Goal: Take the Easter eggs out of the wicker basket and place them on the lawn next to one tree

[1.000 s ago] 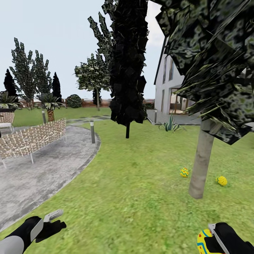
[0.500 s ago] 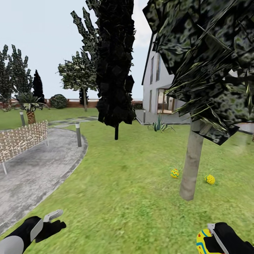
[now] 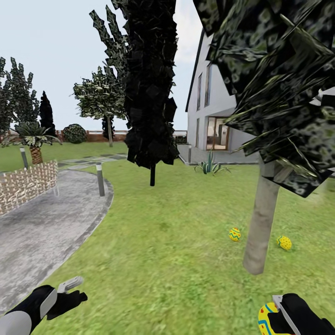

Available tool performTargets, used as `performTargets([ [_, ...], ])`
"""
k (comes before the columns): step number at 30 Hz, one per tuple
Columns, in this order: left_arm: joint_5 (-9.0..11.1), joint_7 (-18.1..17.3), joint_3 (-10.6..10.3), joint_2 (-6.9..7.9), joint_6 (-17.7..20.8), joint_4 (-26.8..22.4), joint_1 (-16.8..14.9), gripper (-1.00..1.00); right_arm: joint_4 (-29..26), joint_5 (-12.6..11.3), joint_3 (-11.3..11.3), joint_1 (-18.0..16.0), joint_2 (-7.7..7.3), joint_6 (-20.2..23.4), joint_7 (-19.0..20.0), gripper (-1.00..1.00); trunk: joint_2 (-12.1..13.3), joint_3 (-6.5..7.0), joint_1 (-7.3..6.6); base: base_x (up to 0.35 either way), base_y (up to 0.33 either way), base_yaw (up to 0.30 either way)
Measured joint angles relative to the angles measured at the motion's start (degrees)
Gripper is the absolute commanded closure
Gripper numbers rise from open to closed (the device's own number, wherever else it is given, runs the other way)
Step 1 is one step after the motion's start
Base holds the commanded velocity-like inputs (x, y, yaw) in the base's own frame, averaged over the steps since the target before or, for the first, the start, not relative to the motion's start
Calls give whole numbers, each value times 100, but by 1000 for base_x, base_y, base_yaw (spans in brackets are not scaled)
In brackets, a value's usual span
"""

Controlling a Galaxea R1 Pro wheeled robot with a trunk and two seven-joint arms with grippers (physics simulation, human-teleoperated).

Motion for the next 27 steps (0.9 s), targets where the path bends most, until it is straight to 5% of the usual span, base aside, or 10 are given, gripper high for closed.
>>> performTargets([
  [27,1,0,-5,0,-1,0,0,-100,-1,0,-4,0,-9,1,0,100,0,0,0,327,1,0],
])
